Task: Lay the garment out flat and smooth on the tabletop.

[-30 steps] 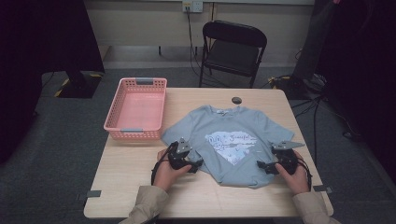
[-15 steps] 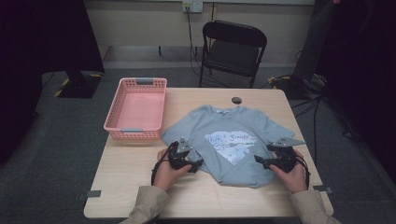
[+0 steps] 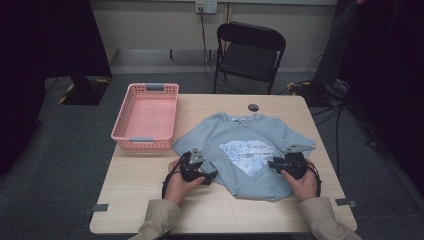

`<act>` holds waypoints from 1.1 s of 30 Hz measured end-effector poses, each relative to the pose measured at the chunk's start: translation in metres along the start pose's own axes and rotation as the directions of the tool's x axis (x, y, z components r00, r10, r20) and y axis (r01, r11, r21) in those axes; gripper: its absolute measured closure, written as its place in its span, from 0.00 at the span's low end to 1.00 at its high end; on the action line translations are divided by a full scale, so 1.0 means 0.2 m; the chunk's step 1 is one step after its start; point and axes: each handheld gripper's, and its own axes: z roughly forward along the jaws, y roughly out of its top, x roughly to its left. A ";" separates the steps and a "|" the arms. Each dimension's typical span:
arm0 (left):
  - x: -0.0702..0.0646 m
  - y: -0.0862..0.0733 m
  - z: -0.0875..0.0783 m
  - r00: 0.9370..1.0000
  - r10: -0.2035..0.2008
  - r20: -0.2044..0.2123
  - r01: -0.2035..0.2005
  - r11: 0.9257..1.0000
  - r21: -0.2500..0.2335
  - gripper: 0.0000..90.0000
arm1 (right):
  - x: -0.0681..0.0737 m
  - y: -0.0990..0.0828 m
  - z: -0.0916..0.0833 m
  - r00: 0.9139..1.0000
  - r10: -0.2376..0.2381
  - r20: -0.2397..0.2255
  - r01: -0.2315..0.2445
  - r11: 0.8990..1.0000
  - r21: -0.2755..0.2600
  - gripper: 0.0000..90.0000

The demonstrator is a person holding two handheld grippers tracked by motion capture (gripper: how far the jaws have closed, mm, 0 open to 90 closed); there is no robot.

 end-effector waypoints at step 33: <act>0.00 0.00 0.00 1.000 0.000 -0.002 0.000 1.000 0.000 0.16 | 0.06 -0.09 -0.28 0.978 -0.005 -0.207 -0.027 0.988 -0.153 0.95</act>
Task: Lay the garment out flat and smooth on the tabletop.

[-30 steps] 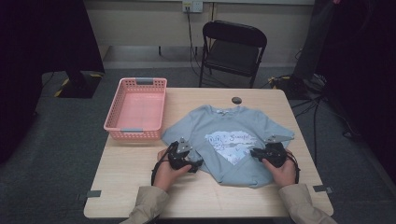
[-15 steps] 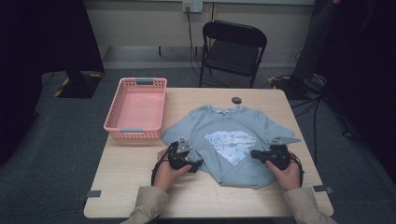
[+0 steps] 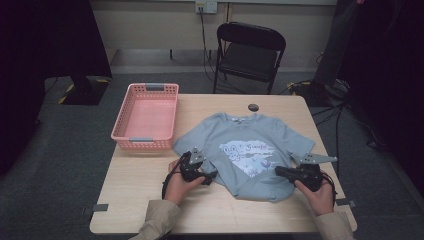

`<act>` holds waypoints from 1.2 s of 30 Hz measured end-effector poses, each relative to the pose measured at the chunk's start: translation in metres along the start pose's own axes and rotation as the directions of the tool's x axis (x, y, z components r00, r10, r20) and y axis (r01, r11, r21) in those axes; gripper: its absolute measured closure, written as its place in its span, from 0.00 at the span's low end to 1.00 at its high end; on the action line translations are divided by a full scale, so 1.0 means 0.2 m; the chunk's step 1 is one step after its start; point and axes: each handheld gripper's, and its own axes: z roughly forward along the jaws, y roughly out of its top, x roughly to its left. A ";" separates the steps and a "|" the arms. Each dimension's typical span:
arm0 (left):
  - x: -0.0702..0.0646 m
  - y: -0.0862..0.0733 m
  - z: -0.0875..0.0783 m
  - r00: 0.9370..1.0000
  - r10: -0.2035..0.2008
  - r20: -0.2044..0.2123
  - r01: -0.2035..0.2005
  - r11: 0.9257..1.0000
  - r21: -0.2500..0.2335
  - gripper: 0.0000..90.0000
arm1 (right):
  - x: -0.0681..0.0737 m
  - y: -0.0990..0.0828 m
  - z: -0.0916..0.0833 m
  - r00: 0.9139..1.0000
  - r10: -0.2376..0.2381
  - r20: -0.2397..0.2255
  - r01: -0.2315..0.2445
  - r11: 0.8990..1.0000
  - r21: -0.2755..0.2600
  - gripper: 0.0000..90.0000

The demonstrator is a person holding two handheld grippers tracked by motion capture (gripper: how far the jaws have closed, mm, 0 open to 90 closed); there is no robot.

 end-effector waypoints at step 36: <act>0.00 0.00 0.00 1.000 0.000 0.000 0.000 1.000 0.000 0.16 | 0.06 -0.24 -0.21 1.000 0.012 -0.027 -0.013 0.999 -0.042 0.95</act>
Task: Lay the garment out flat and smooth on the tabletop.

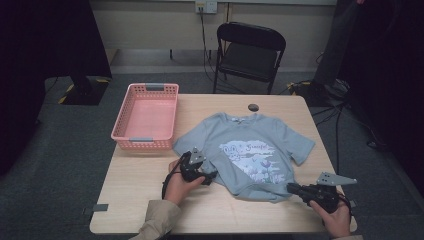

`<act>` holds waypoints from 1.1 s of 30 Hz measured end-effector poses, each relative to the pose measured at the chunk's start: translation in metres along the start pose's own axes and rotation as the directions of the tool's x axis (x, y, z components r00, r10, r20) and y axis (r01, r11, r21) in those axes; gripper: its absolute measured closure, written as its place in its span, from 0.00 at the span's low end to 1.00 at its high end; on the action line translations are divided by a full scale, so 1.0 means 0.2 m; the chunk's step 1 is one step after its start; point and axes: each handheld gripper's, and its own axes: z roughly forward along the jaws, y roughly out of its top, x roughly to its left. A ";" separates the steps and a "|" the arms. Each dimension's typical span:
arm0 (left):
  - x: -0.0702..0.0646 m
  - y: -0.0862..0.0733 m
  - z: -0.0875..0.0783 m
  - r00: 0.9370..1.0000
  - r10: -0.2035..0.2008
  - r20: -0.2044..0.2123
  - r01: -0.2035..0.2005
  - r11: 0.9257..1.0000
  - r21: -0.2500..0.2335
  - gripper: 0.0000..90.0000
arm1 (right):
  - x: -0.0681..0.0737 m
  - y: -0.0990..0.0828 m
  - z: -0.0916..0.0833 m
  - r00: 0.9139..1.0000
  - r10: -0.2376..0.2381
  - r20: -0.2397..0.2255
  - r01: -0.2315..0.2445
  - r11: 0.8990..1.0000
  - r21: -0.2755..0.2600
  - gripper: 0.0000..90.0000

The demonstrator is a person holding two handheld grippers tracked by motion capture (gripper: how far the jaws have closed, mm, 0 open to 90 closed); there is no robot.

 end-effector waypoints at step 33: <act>0.00 0.00 0.00 1.000 0.000 0.000 0.000 1.000 0.000 0.16 | 0.10 -0.15 -0.22 1.000 0.001 -0.011 -0.001 1.000 -0.014 0.95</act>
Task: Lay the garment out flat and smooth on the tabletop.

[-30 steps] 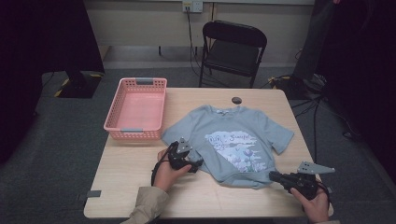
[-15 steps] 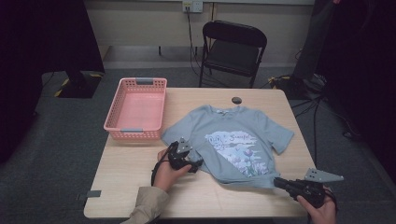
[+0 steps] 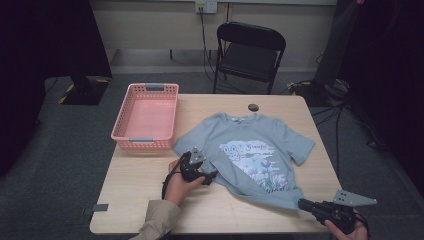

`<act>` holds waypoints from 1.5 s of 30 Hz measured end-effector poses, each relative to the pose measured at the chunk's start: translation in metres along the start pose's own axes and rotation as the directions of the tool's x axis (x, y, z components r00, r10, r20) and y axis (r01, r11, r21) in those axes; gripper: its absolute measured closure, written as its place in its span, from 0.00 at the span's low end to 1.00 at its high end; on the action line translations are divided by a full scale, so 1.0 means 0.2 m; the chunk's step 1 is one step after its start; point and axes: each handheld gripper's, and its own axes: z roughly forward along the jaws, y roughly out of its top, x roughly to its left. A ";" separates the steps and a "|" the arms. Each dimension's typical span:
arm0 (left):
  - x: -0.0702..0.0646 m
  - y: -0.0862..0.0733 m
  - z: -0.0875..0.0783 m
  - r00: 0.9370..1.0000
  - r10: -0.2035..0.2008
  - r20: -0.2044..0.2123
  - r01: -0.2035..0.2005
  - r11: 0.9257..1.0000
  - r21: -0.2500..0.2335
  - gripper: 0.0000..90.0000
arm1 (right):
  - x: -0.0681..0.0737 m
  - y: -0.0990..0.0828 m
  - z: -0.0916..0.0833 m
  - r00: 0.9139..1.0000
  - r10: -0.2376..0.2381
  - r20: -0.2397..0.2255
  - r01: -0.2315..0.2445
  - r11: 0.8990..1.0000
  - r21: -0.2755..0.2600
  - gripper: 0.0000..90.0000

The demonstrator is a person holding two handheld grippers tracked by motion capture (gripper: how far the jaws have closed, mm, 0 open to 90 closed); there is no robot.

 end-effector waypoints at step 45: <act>0.00 0.00 0.00 1.000 -0.002 0.000 0.002 1.000 -0.001 0.16 | -0.31 0.20 0.26 0.959 0.015 0.282 -0.026 0.999 0.036 0.15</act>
